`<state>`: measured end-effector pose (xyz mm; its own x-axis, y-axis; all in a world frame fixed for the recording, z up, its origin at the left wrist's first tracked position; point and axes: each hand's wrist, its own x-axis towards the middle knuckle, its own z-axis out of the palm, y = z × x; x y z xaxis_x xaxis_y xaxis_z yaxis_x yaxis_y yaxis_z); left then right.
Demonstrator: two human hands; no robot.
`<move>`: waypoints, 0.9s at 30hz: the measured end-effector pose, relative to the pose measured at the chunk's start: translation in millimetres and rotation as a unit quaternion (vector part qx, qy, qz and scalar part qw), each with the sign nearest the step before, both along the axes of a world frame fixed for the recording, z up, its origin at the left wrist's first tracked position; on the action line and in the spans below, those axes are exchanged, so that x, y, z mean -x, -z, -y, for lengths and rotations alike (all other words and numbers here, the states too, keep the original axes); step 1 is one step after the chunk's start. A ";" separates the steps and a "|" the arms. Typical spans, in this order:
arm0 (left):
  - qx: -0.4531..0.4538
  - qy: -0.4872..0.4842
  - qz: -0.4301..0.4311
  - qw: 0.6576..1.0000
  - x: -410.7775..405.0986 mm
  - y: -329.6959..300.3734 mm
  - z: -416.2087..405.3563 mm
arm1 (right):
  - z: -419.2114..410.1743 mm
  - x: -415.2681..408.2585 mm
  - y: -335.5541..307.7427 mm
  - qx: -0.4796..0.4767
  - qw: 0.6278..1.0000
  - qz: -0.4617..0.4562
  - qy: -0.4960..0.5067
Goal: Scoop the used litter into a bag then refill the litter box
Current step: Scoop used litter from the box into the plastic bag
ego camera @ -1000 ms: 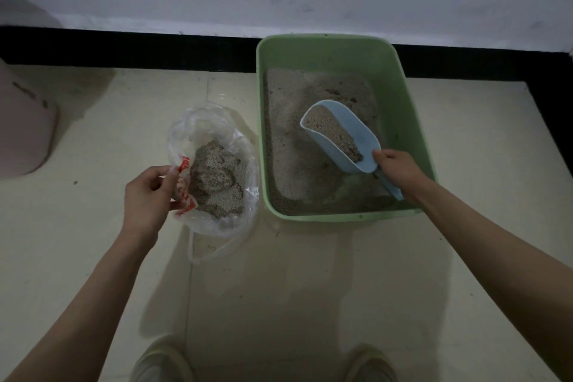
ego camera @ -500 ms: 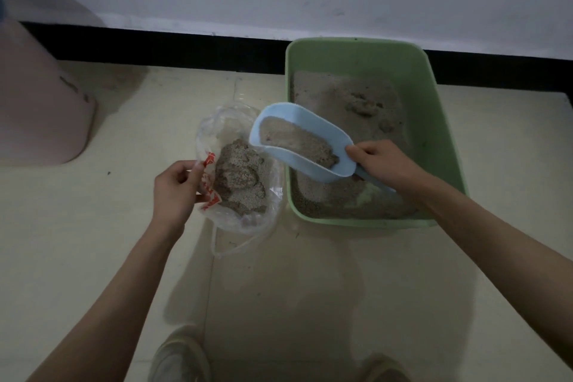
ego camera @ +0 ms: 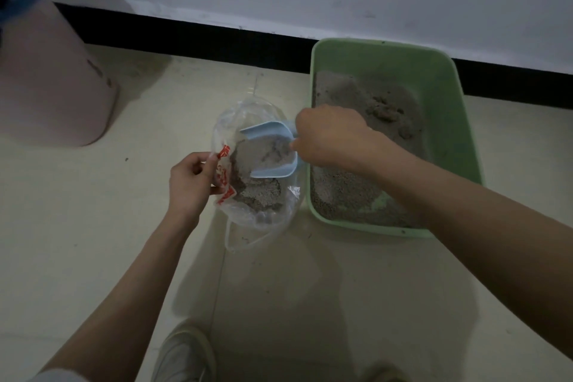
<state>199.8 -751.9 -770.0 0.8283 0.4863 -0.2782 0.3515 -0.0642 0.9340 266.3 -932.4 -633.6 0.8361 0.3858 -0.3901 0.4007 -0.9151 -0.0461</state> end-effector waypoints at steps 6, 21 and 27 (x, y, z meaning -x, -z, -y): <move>0.002 -0.005 -0.013 1.000 3.8 5.9 -3.4 | 2.9 -1.3 -12.8 0.031 0.996 0.084 -0.021; -0.067 0.069 -0.017 0.995 8.8 1.6 1.9 | 155.6 10.3 26.3 -0.285 0.859 -0.010 0.425; -0.058 0.075 -0.023 0.995 9.6 4.6 10.4 | 202.6 41.7 52.4 -0.240 0.782 -0.056 0.572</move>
